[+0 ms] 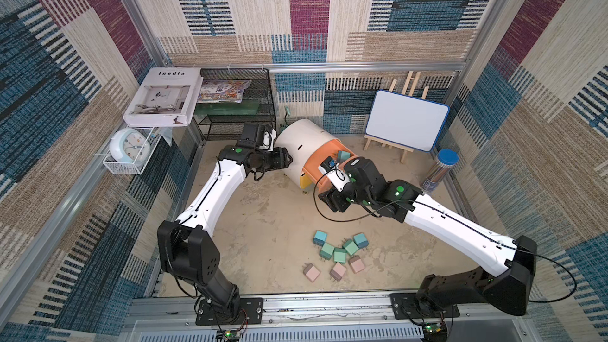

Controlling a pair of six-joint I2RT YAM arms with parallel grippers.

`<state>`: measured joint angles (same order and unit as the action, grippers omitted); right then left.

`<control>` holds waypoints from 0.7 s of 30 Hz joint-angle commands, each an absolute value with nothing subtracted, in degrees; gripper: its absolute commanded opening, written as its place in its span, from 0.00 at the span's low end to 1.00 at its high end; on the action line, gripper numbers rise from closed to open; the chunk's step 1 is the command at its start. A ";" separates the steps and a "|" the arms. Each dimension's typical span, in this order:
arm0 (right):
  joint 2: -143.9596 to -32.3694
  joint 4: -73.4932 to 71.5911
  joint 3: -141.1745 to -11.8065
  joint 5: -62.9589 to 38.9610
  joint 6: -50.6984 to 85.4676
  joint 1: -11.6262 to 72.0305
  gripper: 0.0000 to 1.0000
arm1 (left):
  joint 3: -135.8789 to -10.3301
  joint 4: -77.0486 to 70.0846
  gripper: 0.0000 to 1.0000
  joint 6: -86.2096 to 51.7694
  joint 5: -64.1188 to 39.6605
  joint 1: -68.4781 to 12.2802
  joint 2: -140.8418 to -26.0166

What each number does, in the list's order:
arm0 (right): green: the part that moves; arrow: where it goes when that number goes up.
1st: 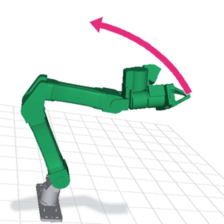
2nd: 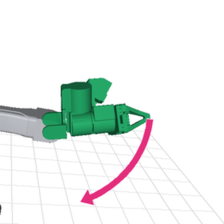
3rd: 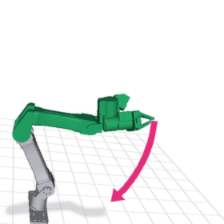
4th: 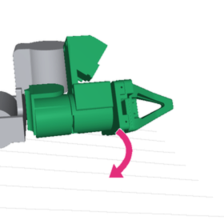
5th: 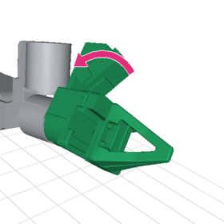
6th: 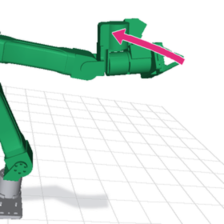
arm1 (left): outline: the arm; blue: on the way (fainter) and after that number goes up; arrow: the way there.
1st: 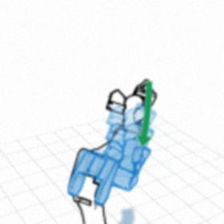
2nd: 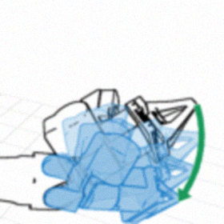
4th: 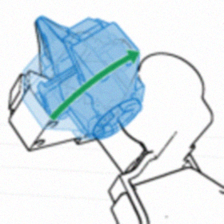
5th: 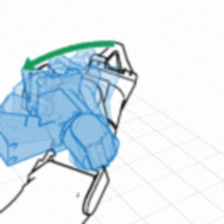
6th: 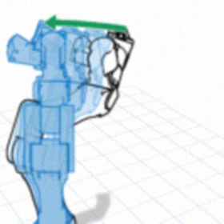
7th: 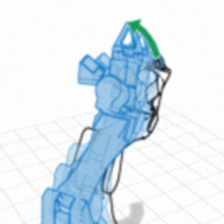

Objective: Place the plugs into the drawer by color
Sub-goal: Pick up the plug from the center of the board.

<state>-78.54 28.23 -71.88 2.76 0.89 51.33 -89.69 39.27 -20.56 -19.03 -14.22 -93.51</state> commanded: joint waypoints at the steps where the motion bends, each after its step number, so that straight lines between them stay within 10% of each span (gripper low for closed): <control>1: -77.96 22.80 -67.24 2.64 2.99 53.78 0.70 | -90.19 39.35 0.68 -20.13 -18.39 -14.15 -92.88; 21: -92.78 18.94 -57.55 -3.64 1.43 55.46 0.66 | -89.87 39.34 0.68 -19.82 -18.01 -14.15 -92.18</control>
<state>-91.33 19.64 -57.01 -2.22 2.28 55.42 -89.69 39.44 -20.51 -17.76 -14.20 -92.60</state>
